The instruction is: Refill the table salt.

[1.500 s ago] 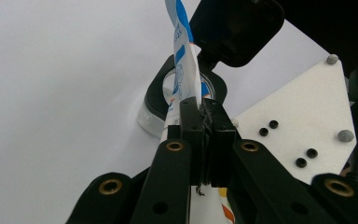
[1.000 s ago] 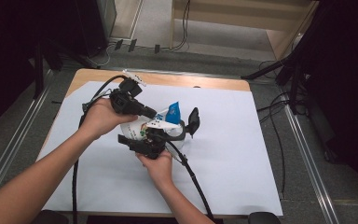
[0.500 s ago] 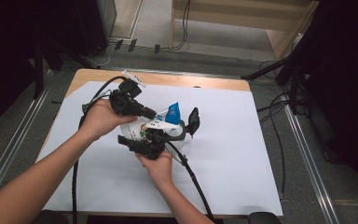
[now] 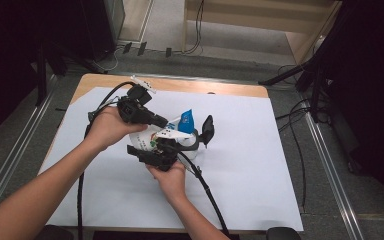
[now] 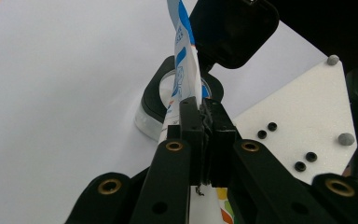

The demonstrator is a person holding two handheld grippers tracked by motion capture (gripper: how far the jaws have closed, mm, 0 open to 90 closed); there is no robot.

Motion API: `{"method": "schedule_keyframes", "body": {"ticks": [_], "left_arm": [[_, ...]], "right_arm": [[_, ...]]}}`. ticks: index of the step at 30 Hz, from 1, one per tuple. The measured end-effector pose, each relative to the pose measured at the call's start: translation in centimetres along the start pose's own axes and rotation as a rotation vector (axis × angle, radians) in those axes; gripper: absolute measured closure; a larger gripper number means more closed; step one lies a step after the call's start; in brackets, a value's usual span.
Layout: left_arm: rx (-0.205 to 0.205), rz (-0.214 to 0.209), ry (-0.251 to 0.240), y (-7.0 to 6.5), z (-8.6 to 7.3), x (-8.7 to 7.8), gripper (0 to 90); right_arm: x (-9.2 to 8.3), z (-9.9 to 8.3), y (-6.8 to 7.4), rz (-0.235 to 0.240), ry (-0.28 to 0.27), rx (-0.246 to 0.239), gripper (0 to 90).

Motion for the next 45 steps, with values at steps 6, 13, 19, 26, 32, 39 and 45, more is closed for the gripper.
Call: {"method": "schedule_keyframes", "body": {"ticks": [6, 13, 19, 26, 32, 39, 45], "left_arm": [[-0.002, -0.006, -0.008, -0.07, 0.02, -0.12, 89.3], [-0.001, -0.006, -0.015, -0.15, -0.01, -0.53, 89.2], [0.004, 0.005, -0.003, -0.16, 0.08, -0.41, 89.2], [0.006, -0.001, 0.001, -0.21, 0.2, -0.31, 89.2], [0.005, 0.0, 0.002, -0.29, 0.33, -0.29, 89.1], [0.008, 0.001, 0.005, -0.32, 0.4, -0.19, 89.1], [0.005, 0.004, 0.005, -0.39, 0.48, -0.12, 89.1]], "right_arm": [[0.03, 0.09, 0.04, -0.016, -0.005, -0.004, 60.4], [-0.01, 0.34, 0.29, -0.035, 0.005, -0.021, 60.5], [0.07, 0.33, 0.31, -0.006, -0.006, -0.002, 60.5], [0.08, 0.34, 0.3, 0.0, -0.008, 0.006, 60.4], [-0.06, 0.41, 0.23, -0.001, -0.005, 0.005, 60.4], [-0.06, 0.42, 0.08, 0.007, -0.004, 0.015, 59.9], [-0.07, 0.44, 0.0, 0.005, -0.005, 0.019, 60.0]]}}
Point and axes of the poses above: each handheld gripper's, and its own axes: x roughly forward along the jaws, z roughly out of its top, y roughly to its left, the point moved 3 cm from there along x, roughly forward along the jaws, and after that the axes turned 8 degrees about y, right-handed, at the moved point
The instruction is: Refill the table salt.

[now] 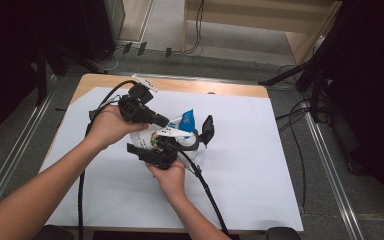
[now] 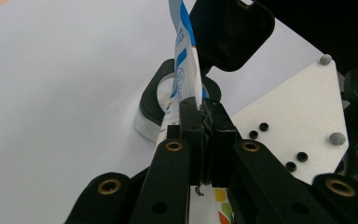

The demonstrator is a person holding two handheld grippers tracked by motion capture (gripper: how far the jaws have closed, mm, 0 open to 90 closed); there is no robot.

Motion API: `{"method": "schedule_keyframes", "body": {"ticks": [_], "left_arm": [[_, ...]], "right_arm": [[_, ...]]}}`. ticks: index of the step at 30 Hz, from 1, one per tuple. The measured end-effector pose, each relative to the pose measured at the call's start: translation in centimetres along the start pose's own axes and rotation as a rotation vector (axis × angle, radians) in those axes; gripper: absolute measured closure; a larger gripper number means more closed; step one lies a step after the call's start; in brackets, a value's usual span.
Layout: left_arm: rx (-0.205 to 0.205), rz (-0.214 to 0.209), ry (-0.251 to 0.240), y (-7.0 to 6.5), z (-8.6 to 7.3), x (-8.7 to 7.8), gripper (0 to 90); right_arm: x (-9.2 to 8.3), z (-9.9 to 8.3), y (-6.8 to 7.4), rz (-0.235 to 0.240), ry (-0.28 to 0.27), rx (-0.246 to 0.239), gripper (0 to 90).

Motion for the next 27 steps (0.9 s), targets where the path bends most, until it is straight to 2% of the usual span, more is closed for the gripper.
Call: {"method": "schedule_keyframes", "body": {"ticks": [18, 24, 27], "left_arm": [[0.005, -0.006, -0.001, 0.05, -0.04, 0.26, 87.6], [0.003, -0.008, -0.009, 0.12, -0.12, 0.12, 87.4], [0.0, -0.007, -0.017, 0.18, -0.15, 0.02, 87.6]], "right_arm": [[-0.11, -0.25, -0.19, -0.01, 0.0, 0.004, 61.1], [-0.15, -0.26, -0.26, 0.001, -0.009, 0.019, 61.4], [-0.21, -0.26, -0.37, 0.014, -0.013, 0.042, 61.4]]}}
Point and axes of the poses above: each handheld gripper's, and its own axes: x roughly forward along the jaws, z roughly out of its top, y roughly to its left, the point moved 3 cm from there along x, roughly forward along the jaws, and after that the axes turned 8 degrees about y, right-handed, at the moved point
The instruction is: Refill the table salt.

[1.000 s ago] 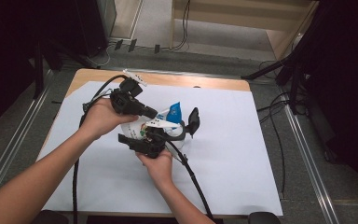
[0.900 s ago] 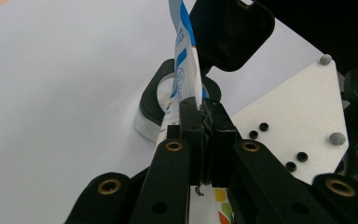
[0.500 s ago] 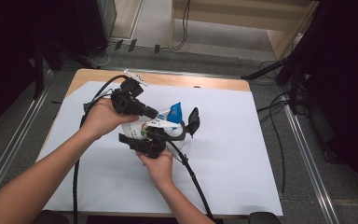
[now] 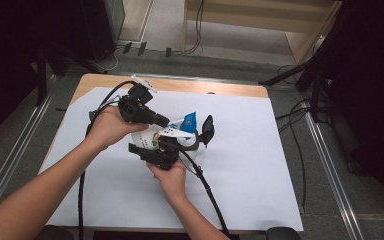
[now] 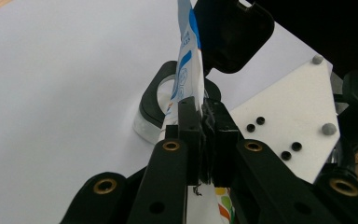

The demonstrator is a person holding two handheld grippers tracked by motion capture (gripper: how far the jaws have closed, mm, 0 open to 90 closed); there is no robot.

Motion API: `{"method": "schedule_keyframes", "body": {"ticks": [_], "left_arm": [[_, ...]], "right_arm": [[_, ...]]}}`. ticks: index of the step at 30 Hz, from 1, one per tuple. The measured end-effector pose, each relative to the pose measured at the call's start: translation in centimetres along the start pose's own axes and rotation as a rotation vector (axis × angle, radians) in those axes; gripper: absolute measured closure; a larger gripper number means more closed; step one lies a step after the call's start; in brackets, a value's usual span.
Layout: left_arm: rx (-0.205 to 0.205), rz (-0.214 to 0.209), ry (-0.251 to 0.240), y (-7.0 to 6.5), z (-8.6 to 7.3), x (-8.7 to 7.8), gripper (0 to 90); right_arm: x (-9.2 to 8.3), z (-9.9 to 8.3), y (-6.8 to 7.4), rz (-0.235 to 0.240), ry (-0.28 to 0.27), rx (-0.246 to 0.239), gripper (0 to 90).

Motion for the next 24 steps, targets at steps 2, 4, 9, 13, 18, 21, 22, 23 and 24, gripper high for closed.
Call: {"method": "schedule_keyframes", "body": {"ticks": [2, 4, 9, 13, 18, 21, 22, 23, 24], "left_arm": [[-0.002, 0.002, -0.001, 0.07, -0.04, -0.1, 88.1], [-0.005, 0.004, 0.002, 0.06, -0.06, -0.07, 88.7], [0.0, -0.005, 0.0, 0.04, -0.06, -0.02, 89.8], [0.002, 0.0, -0.001, -0.07, -0.01, 0.01, 90.0], [0.004, -0.001, -0.002, -0.11, 0.04, 0.05, 90.0], [0.006, -0.002, -0.001, -0.12, 0.04, 0.04, 90.0], [0.006, -0.001, -0.002, -0.12, 0.03, 0.05, 90.0], [0.005, -0.002, -0.001, -0.12, 0.03, 0.06, 90.0], [0.004, 0.0, 0.0, -0.11, 0.02, 0.06, 90.0]], "right_arm": [[0.01, -0.01, -0.12, 0.004, -0.003, 0.01, 61.4], [0.04, -0.04, -0.11, 0.004, -0.003, 0.009, 61.5], [0.1, -0.07, -0.09, -0.002, -0.003, 0.005, 61.6], [0.04, -0.03, -0.05, -0.002, -0.006, 0.003, 61.7], [0.0, 0.0, -0.09, -0.006, -0.007, -0.002, 61.6], [-0.04, 0.04, -0.08, -0.002, -0.007, -0.002, 61.5], [-0.03, 0.03, -0.08, -0.002, -0.006, -0.002, 61.5], [-0.03, 0.03, -0.08, -0.002, -0.006, -0.003, 61.5], [-0.02, 0.01, -0.07, -0.003, -0.003, -0.003, 61.5]]}}
Point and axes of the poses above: each handheld gripper's, and its own axes: x roughly forward along the jaws, z roughly out of its top, y roughly to its left, the point moved 3 cm from there along x, roughly forward along the jaws, and after that the axes turned 8 degrees about y, right-handed, at the moved point
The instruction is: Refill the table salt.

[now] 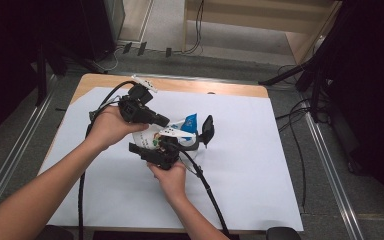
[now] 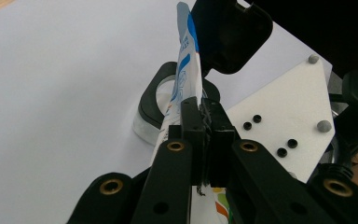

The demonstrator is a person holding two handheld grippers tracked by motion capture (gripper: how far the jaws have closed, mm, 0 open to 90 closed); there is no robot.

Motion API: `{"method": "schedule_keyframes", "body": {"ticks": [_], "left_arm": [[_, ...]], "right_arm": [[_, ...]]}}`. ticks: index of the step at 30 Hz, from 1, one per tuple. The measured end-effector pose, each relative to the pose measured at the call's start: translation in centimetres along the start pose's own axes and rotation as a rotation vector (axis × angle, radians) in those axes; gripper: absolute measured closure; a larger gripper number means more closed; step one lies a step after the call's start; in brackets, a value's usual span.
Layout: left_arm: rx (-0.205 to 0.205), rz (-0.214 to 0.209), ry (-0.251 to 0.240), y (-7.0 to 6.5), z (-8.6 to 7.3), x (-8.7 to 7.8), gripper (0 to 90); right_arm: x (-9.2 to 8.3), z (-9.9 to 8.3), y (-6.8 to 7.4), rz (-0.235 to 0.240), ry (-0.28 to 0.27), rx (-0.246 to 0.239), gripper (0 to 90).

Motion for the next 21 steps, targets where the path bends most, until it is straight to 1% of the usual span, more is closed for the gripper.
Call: {"method": "schedule_keyframes", "body": {"ticks": [9, 10, 15, 21], "left_arm": [[0.0, -0.002, -0.001, -0.04, -0.01, 0.04, 90.0], [0.002, -0.007, 0.002, -0.03, -0.01, 0.02, 90.0], [0.002, 0.002, 0.002, -0.06, 0.03, 0.02, 90.0], [0.005, 0.004, 0.005, -0.15, 0.16, -0.02, 90.0]], "right_arm": [[0.04, 0.01, 0.0, -0.003, 0.0, -0.001, 61.5], [0.04, 0.0, 0.0, -0.004, 0.0, -0.001, 61.5], [0.01, 0.03, 0.01, -0.002, -0.001, 0.001, 61.5], [-0.02, 0.09, 0.06, 0.005, -0.007, 0.004, 61.3]]}}
Point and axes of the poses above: each handheld gripper's, and its own axes: x roughly forward along the jaws, z roughly out of its top, y roughly to its left, the point moved 3 cm from there along x, roughly forward along the jaws, and after that the axes turned 8 degrees about y, right-handed, at the moved point
